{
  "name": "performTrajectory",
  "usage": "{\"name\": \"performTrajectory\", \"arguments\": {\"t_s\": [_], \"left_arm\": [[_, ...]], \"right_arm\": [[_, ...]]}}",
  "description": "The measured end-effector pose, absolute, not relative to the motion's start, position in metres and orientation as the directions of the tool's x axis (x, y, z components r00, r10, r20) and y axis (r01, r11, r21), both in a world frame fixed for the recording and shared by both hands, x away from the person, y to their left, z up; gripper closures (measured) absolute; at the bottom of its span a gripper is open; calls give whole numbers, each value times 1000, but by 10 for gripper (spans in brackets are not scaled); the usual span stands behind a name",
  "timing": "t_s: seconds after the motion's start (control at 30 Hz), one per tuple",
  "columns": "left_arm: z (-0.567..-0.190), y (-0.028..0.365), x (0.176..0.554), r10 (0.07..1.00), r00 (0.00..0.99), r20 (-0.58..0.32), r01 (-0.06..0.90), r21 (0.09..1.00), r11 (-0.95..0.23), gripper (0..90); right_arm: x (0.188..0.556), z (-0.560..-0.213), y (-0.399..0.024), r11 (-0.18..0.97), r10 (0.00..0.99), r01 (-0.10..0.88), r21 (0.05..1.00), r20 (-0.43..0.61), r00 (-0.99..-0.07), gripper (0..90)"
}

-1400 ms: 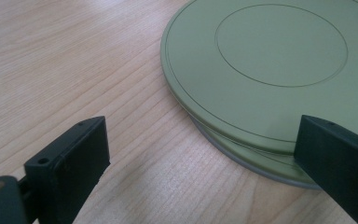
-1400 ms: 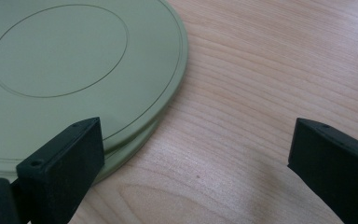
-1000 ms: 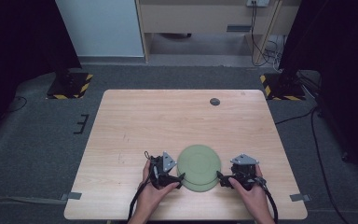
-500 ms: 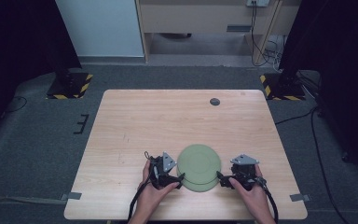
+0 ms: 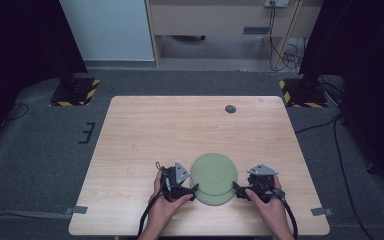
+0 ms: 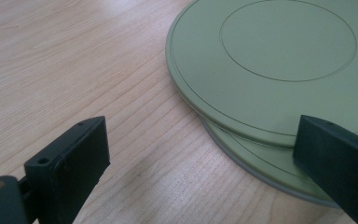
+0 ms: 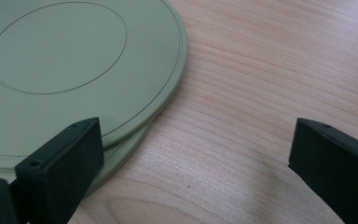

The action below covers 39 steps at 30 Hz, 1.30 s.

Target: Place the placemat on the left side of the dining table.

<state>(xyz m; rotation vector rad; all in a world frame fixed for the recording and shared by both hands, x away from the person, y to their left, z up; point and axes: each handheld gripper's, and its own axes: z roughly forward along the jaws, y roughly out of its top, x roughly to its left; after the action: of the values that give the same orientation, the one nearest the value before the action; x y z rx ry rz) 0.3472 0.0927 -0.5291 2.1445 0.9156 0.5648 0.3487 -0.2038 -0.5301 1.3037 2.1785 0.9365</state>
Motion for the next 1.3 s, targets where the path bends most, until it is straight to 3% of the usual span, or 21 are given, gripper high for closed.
{"name": "performTrajectory", "arguments": {"t_s": [1.3], "left_arm": [[-531, 91, 353, 776, 620, 115, 440, 768, -465, 12]], "right_arm": [[354, -532, -202, 308, 897, 594, 743, -18, -442, 14]]}}
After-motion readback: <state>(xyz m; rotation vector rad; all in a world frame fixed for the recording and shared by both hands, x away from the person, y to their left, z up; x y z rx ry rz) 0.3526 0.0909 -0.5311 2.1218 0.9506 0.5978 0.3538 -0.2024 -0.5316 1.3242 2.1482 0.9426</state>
